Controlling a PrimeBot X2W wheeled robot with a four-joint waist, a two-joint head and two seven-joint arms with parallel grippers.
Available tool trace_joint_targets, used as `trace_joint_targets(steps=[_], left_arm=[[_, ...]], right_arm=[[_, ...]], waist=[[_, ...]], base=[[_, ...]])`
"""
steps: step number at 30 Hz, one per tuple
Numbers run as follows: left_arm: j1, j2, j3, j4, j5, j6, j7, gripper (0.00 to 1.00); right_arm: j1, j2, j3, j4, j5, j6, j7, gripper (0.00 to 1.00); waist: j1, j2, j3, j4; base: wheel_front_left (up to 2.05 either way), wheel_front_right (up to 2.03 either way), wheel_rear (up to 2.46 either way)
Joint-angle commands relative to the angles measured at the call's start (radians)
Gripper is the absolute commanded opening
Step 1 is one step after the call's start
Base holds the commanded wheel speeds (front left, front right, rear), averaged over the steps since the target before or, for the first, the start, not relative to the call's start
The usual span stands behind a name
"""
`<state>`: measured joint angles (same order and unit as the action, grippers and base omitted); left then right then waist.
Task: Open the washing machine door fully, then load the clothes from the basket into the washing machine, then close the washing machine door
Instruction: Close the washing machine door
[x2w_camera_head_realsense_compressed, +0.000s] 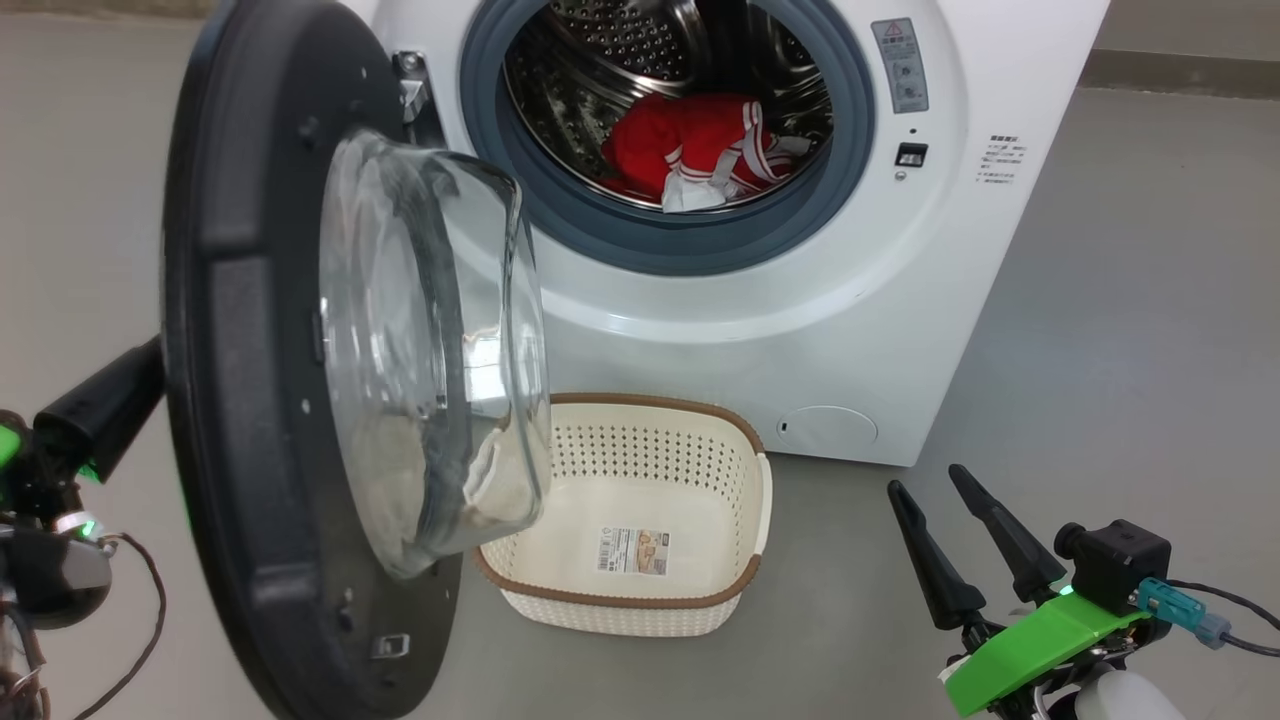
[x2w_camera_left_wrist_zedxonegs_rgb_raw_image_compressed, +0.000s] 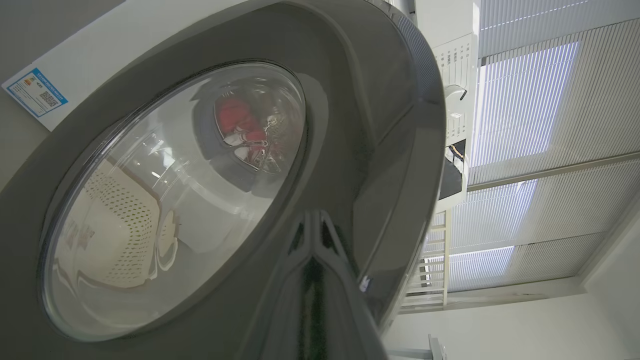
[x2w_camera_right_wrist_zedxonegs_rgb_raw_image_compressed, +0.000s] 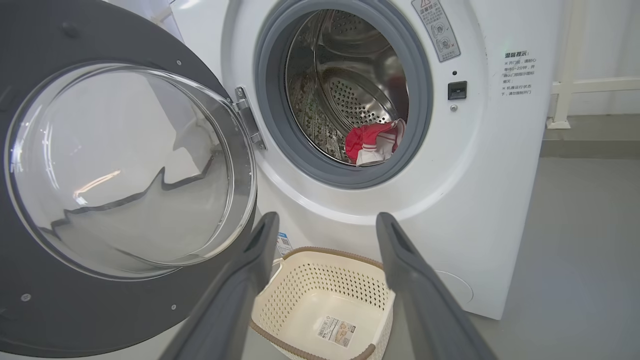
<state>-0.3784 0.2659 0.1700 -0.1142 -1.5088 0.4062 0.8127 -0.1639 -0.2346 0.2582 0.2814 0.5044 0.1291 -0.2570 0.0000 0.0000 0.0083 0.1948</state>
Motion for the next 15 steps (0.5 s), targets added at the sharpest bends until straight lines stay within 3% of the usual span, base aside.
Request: trace_joint_targets(steps=[1,10,15], left_arm=[[-0.026,0.030,0.022,-0.050,-0.014,0.011,0.015,0.00],[-0.008,0.005,-0.045,-0.132,0.001,0.054,0.036,0.00],[-0.003,0.002,-0.062,-0.130,0.016,0.042,0.031,0.00]], right_arm=[[-0.014,-0.004,0.016,-0.023,0.002,0.002,-0.005,1.00],[-0.007,0.004,0.023,-0.022,0.000,0.002,-0.005,1.00],[-0.012,0.007,0.022,-0.023,-0.001,0.002,-0.005,1.00]], waist=[[0.0000,0.0000,-0.003,-0.006],[0.0000,0.0000,-0.008,-0.047],[0.0000,0.0000,-0.003,-0.090]], base=[[0.00,0.00,0.00],[0.00,0.00,0.00],[0.00,0.00,0.00]])
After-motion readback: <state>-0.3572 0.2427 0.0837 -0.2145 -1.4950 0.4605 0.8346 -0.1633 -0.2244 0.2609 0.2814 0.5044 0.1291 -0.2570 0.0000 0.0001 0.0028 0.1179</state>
